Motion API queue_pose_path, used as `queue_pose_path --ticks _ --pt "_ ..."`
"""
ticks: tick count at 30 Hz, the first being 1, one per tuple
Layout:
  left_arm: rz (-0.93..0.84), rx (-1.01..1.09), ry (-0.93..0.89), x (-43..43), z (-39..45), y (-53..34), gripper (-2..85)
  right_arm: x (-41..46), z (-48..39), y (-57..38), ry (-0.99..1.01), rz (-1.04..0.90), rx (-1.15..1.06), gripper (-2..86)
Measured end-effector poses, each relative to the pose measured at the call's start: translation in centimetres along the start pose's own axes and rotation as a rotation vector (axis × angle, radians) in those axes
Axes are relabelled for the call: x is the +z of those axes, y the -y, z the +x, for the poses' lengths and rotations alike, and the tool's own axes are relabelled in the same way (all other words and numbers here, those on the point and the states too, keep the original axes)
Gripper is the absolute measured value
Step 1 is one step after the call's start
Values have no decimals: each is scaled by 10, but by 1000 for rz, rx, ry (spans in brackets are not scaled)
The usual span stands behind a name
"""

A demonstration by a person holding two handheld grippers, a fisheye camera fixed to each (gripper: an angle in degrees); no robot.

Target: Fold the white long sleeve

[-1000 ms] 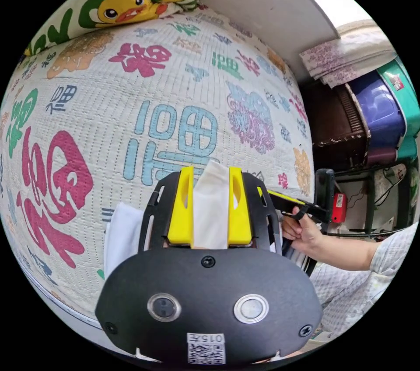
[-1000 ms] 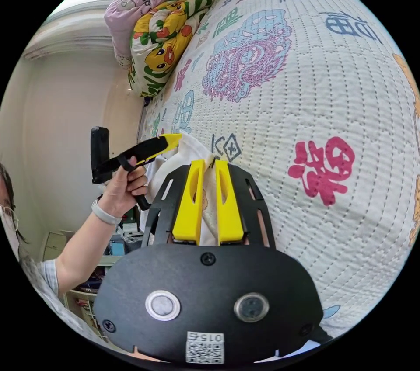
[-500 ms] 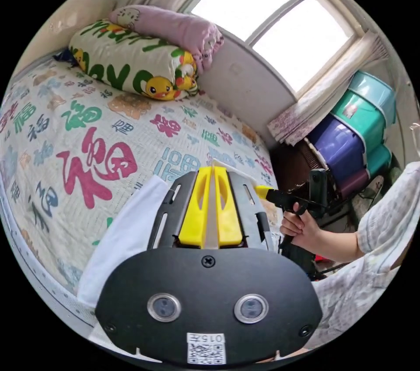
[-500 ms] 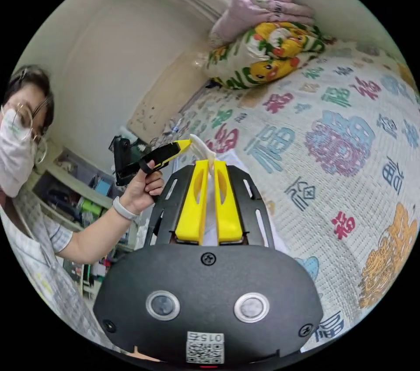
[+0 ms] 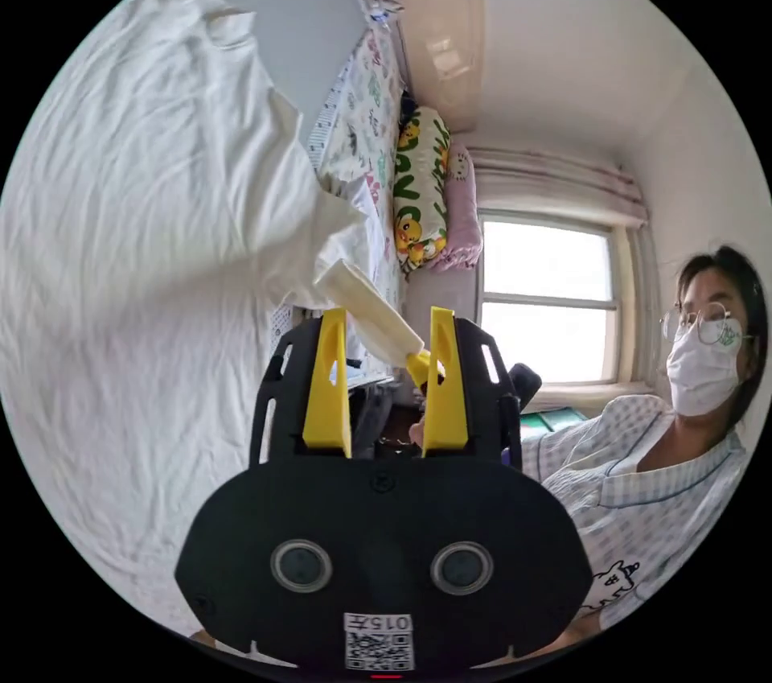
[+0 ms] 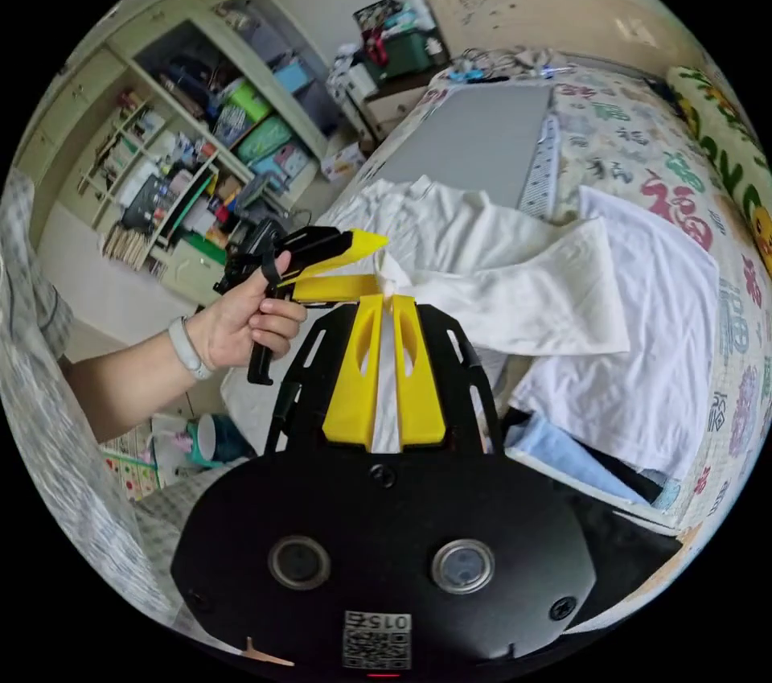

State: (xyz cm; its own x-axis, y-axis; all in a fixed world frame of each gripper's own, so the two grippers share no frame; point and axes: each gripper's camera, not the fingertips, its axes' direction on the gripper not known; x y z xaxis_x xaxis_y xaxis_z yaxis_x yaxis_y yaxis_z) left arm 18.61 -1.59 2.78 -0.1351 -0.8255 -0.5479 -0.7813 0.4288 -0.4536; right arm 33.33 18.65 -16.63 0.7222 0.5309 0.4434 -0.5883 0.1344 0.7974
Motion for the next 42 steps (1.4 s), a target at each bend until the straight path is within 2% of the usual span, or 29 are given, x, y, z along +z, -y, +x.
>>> queue_pose_path --ticks 2,6,13,20,24,34,37,42 --pt "53 -28 -29 -32 -24 -20 79 20 -30 -4 -5 -72 -63 9" --pt "91 -37 49 -101 -56 -60 5 56 -87 -6 -22 -195 -138 8" --pt "148 -4 74 -213 -98 -114 -6 112 -175 6 9 -341 -232 8" --pt "181 -70 97 -310 -154 -171 -6 172 -247 13 51 -443 -228 9" --pt "137 -122 163 -347 -178 -196 -6 198 -267 13 89 -478 -173 11" --pt "62 -169 262 -377 -209 -220 -4 225 -264 42 188 -531 -60 31" --pt "38 -170 325 -382 -213 -216 1 214 -238 59 206 -463 77 48" --pt "-138 -143 434 -381 -211 -200 36 166 -141 95 116 -244 390 67"
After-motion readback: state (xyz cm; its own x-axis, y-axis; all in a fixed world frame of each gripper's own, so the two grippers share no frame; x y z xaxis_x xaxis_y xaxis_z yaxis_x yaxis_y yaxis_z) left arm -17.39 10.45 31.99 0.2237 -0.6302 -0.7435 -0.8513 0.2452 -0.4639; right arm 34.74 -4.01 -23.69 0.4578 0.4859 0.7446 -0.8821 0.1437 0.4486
